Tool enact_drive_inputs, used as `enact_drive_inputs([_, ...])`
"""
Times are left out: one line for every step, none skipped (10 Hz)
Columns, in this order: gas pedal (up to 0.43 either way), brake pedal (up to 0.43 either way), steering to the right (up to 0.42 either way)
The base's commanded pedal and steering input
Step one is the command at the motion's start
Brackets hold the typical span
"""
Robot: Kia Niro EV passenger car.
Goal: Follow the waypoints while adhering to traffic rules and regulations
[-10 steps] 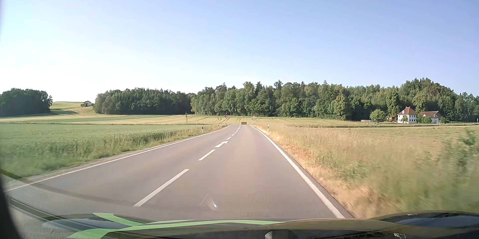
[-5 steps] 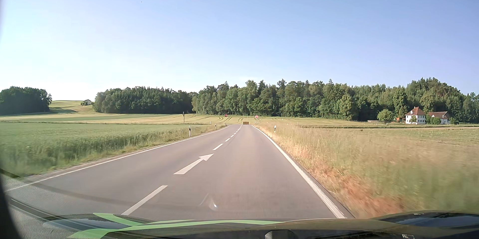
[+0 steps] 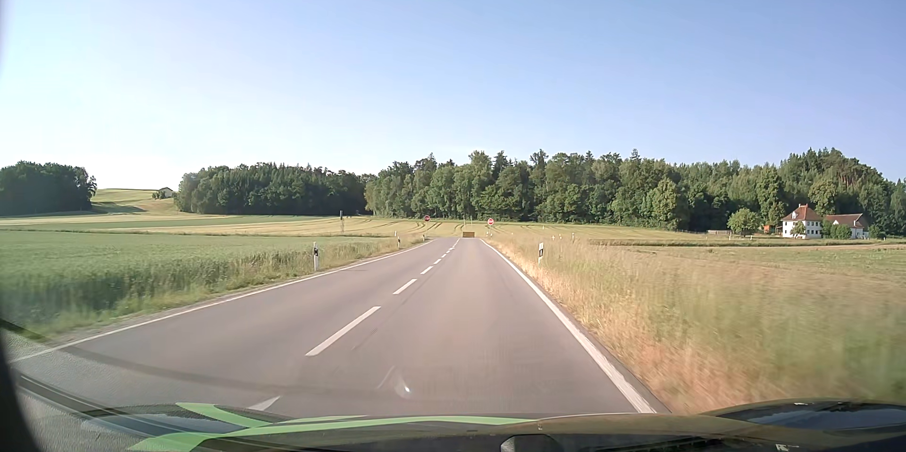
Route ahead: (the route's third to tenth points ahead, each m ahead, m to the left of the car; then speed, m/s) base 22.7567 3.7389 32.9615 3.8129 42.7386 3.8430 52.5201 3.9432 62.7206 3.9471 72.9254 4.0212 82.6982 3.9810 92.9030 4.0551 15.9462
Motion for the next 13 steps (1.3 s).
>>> enact_drive_inputs([0.000,0.000,-0.007])
enact_drive_inputs([0.000,0.000,-0.007])
enact_drive_inputs([0.000,0.000,-0.007])
enact_drive_inputs([0.000,0.000,-0.007])
enact_drive_inputs([0.000,0.000,-0.007])
enact_drive_inputs([0.000,0.000,-0.007])
enact_drive_inputs([0.000,0.000,-0.007])
enact_drive_inputs([0.000,0.000,-0.007])
enact_drive_inputs([0.000,0.000,-0.005])
enact_drive_inputs([0.000,0.000,-0.003])
enact_drive_inputs([0.000,0.000,-0.003])
enact_drive_inputs([0.000,0.000,-0.003])
enact_drive_inputs([0.000,0.000,-0.003])
